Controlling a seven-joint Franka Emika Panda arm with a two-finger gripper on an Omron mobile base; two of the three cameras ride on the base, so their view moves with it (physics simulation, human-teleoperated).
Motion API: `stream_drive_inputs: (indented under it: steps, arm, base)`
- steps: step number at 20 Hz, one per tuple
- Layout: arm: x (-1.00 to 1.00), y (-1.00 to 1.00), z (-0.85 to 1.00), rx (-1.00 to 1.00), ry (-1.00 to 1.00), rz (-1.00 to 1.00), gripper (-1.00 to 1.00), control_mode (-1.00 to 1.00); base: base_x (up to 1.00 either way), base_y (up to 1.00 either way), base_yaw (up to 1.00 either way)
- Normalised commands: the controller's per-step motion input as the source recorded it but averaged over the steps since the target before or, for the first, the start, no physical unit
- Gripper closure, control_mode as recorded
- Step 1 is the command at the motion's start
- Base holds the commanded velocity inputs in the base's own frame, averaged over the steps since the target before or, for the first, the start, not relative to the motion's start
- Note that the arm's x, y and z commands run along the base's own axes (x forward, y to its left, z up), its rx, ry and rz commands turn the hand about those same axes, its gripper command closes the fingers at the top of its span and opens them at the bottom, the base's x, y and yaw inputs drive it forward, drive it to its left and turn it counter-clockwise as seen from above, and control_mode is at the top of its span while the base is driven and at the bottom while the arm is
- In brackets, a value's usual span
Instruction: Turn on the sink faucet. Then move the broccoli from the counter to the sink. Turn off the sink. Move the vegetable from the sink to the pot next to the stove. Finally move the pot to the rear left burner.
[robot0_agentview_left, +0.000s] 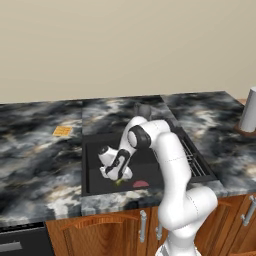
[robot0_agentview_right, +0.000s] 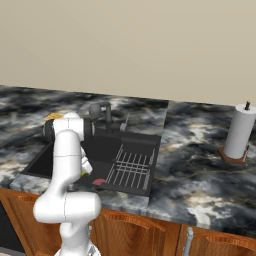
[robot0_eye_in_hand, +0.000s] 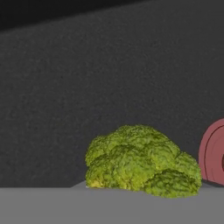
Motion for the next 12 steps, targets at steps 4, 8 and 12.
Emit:
stream_drive_inputs:
  steps: [4,8,12]
  arm:
    - [0.0,-0.29,-1.0,0.08,0.05,0.0,1.0,-1.0]
    - [-0.04,-0.28,-1.0,0.11,0.0,0.0,1.0,-1.0]
    - [-0.26,-0.33,-1.0,0.18,-0.06,0.0,1.0,-1.0]
  base:
    - [0.0,0.0,0.0]
    - [0.0,0.0,0.0]
    - [0.0,0.0,0.0]
